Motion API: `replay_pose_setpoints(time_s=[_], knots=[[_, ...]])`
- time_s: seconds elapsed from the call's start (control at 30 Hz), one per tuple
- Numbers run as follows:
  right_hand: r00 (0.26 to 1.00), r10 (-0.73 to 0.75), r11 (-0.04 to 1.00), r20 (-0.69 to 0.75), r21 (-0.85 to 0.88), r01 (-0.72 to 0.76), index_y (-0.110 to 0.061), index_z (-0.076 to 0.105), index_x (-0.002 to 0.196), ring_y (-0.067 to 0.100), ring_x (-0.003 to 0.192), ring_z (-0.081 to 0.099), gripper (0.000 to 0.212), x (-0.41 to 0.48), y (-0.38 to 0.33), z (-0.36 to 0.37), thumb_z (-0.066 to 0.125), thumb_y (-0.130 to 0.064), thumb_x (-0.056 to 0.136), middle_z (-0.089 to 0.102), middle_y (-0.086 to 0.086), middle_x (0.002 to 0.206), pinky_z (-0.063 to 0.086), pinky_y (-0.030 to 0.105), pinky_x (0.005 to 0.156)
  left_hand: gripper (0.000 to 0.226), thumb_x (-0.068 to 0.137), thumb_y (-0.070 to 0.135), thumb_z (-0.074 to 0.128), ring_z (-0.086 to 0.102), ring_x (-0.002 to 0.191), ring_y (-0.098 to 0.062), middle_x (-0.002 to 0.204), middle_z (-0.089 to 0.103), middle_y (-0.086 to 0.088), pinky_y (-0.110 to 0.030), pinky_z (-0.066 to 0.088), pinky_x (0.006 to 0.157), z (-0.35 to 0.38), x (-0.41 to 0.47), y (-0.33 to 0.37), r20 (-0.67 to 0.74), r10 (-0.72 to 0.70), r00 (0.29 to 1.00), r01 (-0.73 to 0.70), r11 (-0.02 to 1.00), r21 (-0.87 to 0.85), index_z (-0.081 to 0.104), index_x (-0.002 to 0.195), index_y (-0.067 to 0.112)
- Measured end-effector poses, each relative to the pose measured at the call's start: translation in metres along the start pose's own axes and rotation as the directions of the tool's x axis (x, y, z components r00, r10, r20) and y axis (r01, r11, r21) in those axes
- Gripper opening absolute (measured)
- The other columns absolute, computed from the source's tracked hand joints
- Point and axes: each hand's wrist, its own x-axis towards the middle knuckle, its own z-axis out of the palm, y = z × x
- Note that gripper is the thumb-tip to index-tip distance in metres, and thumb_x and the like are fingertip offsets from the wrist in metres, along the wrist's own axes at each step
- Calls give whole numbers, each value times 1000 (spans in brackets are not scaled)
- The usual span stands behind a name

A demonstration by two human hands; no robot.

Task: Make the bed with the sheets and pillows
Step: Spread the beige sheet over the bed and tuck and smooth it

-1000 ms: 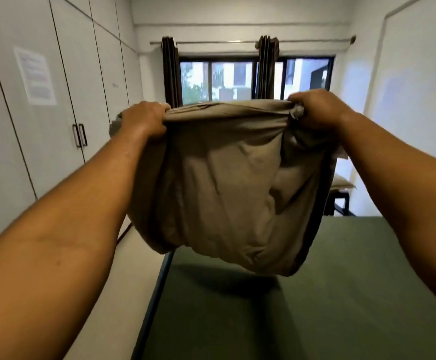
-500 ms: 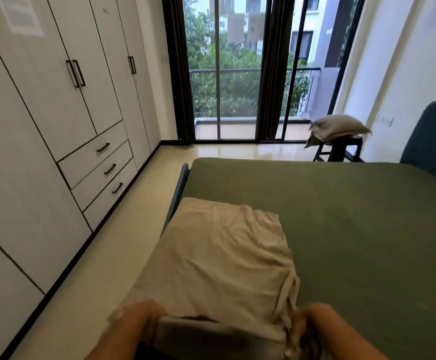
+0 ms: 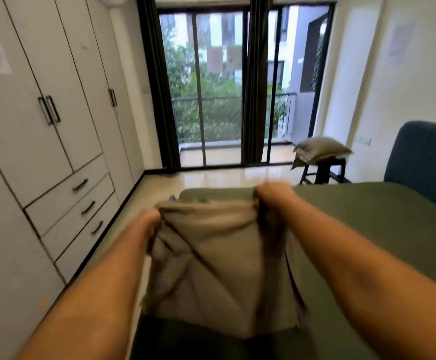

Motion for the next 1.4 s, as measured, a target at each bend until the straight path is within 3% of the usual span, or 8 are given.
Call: replay_pose_setpoints(time_s=[0.13, 0.27, 0.43, 0.63, 0.83, 1.0, 1.27, 1.4], knots=[[665, 240, 965, -707, 97, -245, -17, 54, 123, 42, 93, 61, 31, 59, 93, -214, 54, -20, 93, 53, 21, 118, 49, 44, 77, 32, 91, 26, 38, 61, 85, -30, 111, 65, -17, -39, 53, 73, -123, 5, 204, -433, 276, 858, -456, 798, -394, 65, 101, 13], [316, 166, 951, -934, 67, -302, -11, 50, 123, 41, 87, 59, 31, 50, 124, -318, 50, -23, 94, 51, 23, 118, 47, 42, 68, 44, 92, 4, 32, 54, 107, -26, 125, 57, -8, -36, 49, 89, -170, -44, 270, -698, 563, 443, -827, 557, -76, 56, 121, 27], [311, 354, 934, -882, 314, -173, -15, 51, 119, 41, 95, 56, 28, 27, 143, -258, 47, -15, 91, 47, 20, 118, 47, 43, 80, 48, 81, -9, 45, 56, 108, -33, 119, 61, -12, -35, 45, 81, -180, -37, 207, -665, 720, 196, -748, 549, 374, 57, 117, 21], [483, 620, 739, -619, 667, -94, -17, 50, 122, 40, 99, 55, 42, -17, 119, -81, 46, -4, 83, 56, 23, 108, 42, 40, 83, 42, 80, -7, 54, 57, 102, -40, 115, 63, -19, -46, 46, 85, -145, -8, 66, -387, 842, 377, -568, 540, 621, 63, 117, 10], [615, 782, 335, -98, 899, -283, -7, 59, 95, 42, 86, 58, 47, -79, 50, 119, 45, -51, 83, 62, 30, 95, 40, 39, 70, 32, 72, -4, 63, 68, 70, -33, 86, 68, -13, -36, 52, 56, -60, 19, -145, -24, 811, 585, -507, 388, 769, 66, 98, 14], [767, 551, 332, 330, 756, -564, -10, 62, 71, 27, 65, 60, 50, -173, -17, 316, 63, -60, 76, 64, 10, 67, 45, 34, 58, 51, 90, 55, 24, 45, 130, -22, 143, 47, 3, -32, 31, 109, 20, 17, -330, 207, 278, 938, -332, 546, 769, 49, 132, 42], [587, 77, 490, 806, 483, -726, -28, 63, 71, 10, 71, 58, 26, -301, -126, 452, 65, -49, 84, 63, -6, 74, 37, 13, 56, 44, 99, 34, 33, 40, 134, -23, 148, 40, -4, -38, 30, 106, 163, -33, -434, 142, -440, 887, -155, 6, 988, 42, 141, 21], [494, 340, 188, 800, 457, -869, -12, 66, 68, 28, 78, 63, 47, -296, -124, 460, 52, -50, 92, 66, 10, 72, 42, 28, 65, 34, 96, 28, 46, 53, 121, -21, 131, 56, -2, -36, 43, 96, 266, -48, -385, 358, -213, 909, -342, 110, 933, 53, 128, 19]])
